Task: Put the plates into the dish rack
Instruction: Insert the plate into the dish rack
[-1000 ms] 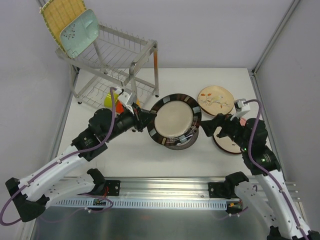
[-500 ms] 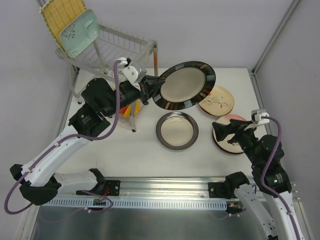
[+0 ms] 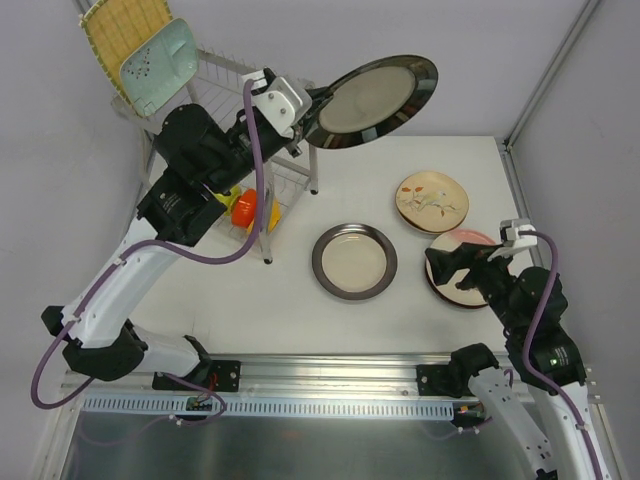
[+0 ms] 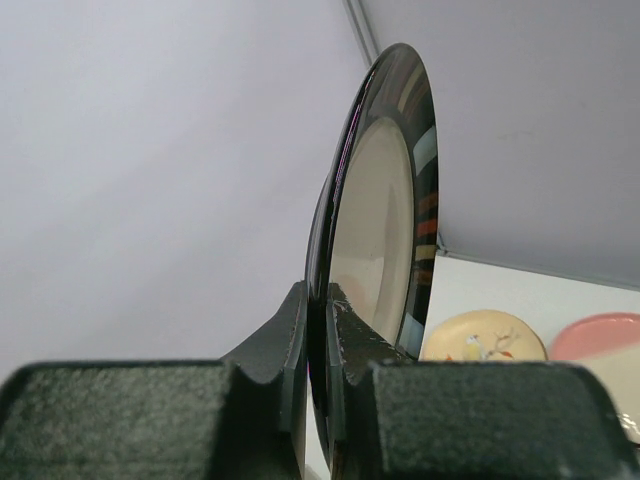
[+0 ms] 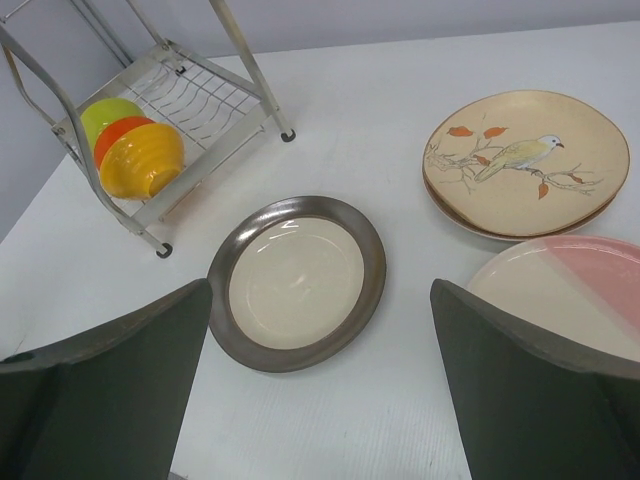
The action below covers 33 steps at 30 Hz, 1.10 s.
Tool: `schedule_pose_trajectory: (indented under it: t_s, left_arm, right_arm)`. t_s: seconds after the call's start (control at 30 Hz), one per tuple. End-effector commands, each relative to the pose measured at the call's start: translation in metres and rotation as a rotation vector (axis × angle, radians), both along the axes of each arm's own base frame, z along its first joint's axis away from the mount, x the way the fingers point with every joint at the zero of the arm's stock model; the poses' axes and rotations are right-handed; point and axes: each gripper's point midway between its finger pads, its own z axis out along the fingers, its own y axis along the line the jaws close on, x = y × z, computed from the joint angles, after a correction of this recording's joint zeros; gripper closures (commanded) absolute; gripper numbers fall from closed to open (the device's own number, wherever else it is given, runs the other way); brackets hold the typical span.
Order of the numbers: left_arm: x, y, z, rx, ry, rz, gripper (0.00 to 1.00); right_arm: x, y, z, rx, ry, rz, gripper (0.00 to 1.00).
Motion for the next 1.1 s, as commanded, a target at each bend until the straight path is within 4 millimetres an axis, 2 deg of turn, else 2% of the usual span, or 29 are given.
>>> schedule_pose_trajectory:
  t_s: [0.0, 0.2, 0.5, 0.8, 1.07]
  left_arm:
    - [-0.028, 0.055, 0.114, -0.203, -0.327, 0.099, 1.00]
    - [-0.009, 0.086, 0.137, -0.195, -0.393, 0.212, 1.00]
    - [0.026, 0.146, 0.149, -0.161, -0.444, 0.422, 1.00]
    - [0.054, 0.207, 0.141, -0.124, -0.430, 0.574, 1.00]
    - [0.071, 0.245, 0.133, -0.074, -0.426, 0.665, 1.00]
  right_arm:
    - [0.000, 0.002, 0.018, 0.009, -0.026, 0.012, 0.04]
    - [0.002, 0.006, 0.017, 0.004, -0.006, 0.028, 0.05]
    - [0.009, 0.012, 0.012, -0.005, 0.026, 0.052, 0.05]
    - [0.024, 0.028, 0.008, -0.009, 0.065, 0.107, 0.05]
    - [0.028, 0.041, 0.000, -0.004, 0.101, 0.169, 0.05]
